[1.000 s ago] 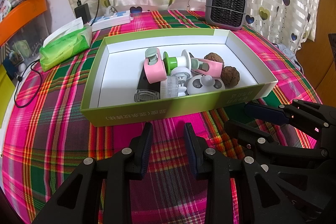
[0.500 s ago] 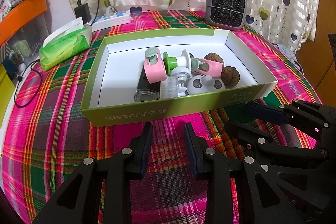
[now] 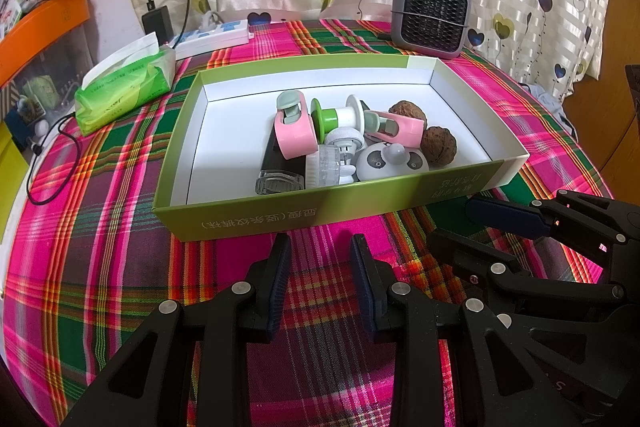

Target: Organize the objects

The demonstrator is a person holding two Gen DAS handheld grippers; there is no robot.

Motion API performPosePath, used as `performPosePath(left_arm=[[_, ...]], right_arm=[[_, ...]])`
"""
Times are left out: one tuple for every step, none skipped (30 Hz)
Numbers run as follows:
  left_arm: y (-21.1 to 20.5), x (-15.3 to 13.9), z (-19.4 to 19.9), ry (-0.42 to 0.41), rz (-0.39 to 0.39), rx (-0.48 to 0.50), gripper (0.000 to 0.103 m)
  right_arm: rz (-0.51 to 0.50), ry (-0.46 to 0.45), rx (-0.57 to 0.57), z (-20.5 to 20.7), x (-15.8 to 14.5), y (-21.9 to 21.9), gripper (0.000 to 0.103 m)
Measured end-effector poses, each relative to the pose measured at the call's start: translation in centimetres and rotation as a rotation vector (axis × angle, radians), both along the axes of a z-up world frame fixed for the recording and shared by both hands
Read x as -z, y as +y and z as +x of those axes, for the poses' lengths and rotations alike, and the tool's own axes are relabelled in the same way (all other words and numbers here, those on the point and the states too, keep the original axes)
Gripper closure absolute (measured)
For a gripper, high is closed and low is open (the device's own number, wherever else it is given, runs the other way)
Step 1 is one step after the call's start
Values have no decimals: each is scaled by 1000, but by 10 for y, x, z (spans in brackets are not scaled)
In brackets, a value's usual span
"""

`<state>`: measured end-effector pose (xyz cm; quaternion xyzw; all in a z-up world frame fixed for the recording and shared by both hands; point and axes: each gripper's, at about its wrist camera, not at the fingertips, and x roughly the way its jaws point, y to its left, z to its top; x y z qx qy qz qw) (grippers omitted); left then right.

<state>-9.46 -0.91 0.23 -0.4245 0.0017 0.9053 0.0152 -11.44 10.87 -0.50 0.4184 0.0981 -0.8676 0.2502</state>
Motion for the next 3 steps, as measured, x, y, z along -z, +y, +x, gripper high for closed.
performPosePath(left_arm=[[0,0,0,0,0,0,74],[0,0,0,0,0,0,74],[0,0,0,0,0,0,74]], right_arm=[[0,0,0,0,0,0,66],[0,0,0,0,0,-1,66],[0,0,0,0,0,0,66]])
